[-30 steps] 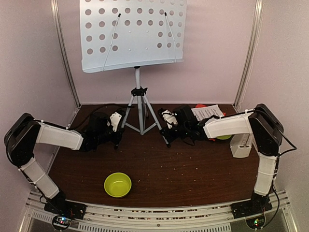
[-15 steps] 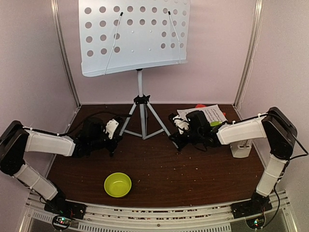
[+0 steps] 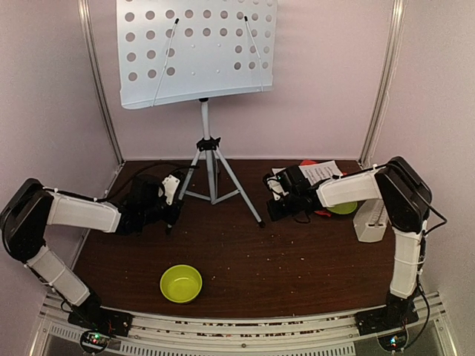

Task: Set up the instrument practice props

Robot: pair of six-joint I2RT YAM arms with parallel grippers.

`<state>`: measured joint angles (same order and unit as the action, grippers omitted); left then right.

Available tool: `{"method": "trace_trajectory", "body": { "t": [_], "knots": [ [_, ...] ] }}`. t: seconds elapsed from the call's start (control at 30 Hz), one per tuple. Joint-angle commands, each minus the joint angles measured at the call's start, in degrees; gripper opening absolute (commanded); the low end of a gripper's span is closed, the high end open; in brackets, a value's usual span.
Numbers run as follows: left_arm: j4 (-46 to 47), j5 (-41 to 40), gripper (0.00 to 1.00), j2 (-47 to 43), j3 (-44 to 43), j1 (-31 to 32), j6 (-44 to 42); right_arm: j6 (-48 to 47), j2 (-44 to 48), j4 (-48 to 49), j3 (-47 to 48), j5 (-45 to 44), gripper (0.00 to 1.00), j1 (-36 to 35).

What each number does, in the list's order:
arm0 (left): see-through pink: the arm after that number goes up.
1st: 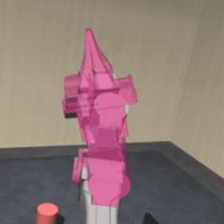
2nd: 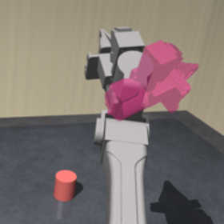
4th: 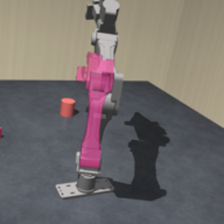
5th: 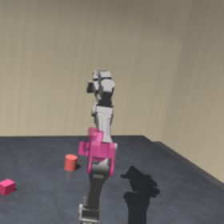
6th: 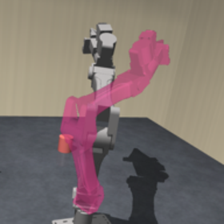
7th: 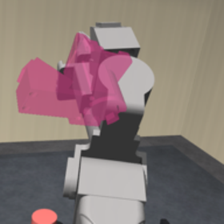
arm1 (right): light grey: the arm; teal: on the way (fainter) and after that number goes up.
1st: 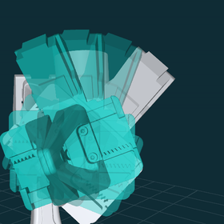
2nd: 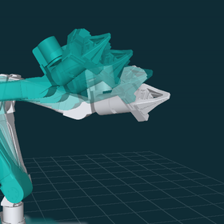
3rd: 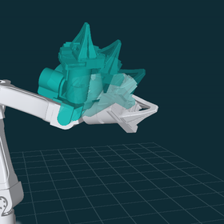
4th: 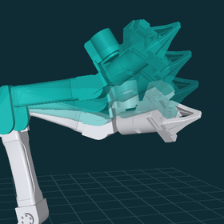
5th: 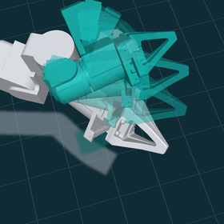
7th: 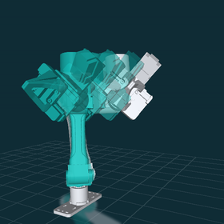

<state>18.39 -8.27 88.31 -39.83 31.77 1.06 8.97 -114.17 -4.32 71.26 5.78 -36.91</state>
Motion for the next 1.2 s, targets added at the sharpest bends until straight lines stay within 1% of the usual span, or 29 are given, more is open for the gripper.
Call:
{"method": "trace_trajectory", "body": {
  "t": [0.0,0.13,0.17,0.27,0.33,0.37,0.57,0.63,0.73,0.87,1.0,1.07,1.17],
  "knots": [
    [-2.25,-2.76,0.00,3.06,-2.62,-1.79,2.09,0.43,0.57,-0.77,2.54,1.15,0.00,-0.52],
    [-3.52,-1.62,0.00,3.75,-5.25,-2.10,0.35,0.12,2.80,0.59,1.13,1.50,0.00,-0.44],
    [-4.22,-1.38,0.00,3.98,-5.92,-2.08,-0.04,0.02,3.50,0.99,0.77,1.73,0.03,-0.45],
    [-5.27,-0.06,0.08,4.05,-7.15,-2.21,-1.14,-0.22,5.51,2.44,-0.20,2.41,0.11,-0.46],
    [-5.42,1.03,0.13,3.82,-7.48,-2.32,-1.65,-0.46,6.69,2.71,-0.46,2.77,0.17,-0.45],
    [-5.70,1.69,0.14,3.84,-7.74,-2.56,-1.91,-0.64,7.25,2.93,-0.67,3.09,0.22,-0.40],
    [-6.37,4.00,0.09,4.65,-9.28,-4.51,-5.45,-1.10,8.86,6.40,-1.21,8.55,0.53,-0.45],
    [-6.74,5.26,0.09,5.41,-10.31,-5.48,-6.20,-1.15,7.77,6.59,0.52,11.76,0.61,-0.44],
    [-8.05,7.44,0.07,6.56,-12.16,-6.34,-7.11,-0.71,4.56,6.49,4.22,15.34,0.67,-0.45],
    [-7.81,9.52,0.06,6.92,-12.61,-6.45,-7.36,0.23,0.78,8.51,7.68,19.89,0.68,-0.50],
    [-8.28,9.36,0.06,7.65,-13.41,-6.50,-7.08,1.45,-2.58,9.83,10.26,23.70,0.67,-0.36],
    [-8.34,9.08,0.06,7.77,-13.64,-6.51,-7.12,2.19,-4.20,10.49,11.23,24.51,0.63,-0.44],
    [-8.70,8.90,0.06,7.80,-14.22,-6.63,-7.34,2.44,-5.69,11.06,12.10,25.94,0.50,-0.45]
  ]
}}
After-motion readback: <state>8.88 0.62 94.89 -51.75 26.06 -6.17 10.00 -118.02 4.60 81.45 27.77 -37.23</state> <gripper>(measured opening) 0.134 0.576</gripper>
